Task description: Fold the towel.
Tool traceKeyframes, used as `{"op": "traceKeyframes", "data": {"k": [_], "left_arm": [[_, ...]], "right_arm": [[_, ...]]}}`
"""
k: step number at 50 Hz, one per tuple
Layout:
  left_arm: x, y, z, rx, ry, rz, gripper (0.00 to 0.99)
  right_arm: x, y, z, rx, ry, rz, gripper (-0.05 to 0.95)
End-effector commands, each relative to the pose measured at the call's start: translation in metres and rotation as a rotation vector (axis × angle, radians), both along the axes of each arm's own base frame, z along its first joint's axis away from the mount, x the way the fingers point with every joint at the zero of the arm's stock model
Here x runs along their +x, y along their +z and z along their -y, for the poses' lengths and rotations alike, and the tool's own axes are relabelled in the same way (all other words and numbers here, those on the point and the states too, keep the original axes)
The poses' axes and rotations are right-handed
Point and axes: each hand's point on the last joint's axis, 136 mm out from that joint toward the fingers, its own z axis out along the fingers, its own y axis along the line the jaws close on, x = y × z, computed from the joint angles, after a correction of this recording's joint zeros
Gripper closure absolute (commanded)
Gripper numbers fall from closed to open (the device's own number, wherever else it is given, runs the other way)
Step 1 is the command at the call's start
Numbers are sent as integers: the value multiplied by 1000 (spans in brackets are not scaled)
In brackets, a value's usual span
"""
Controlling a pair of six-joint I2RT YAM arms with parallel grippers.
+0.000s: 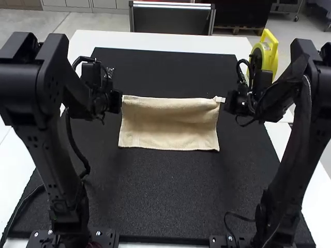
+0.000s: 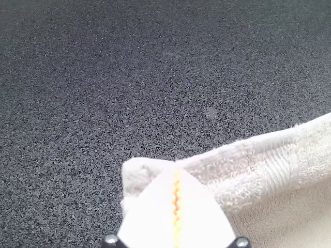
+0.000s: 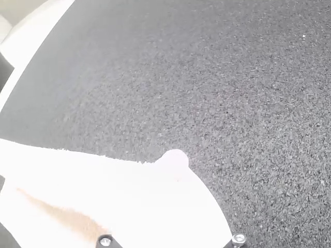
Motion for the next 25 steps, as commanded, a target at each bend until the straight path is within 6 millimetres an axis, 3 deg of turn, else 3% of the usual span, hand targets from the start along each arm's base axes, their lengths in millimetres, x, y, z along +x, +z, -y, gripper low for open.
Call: {"op": "traceKeyframes", "data": {"k": [1,25], "left_arm": [[-3,17,-1,9,-7,46,969],[-35,9,3,0,-15,6,969]], "right_arm": [[-2,23,7,-8,2,60,923],[-29,24,2,-5,16,32,923]]}}
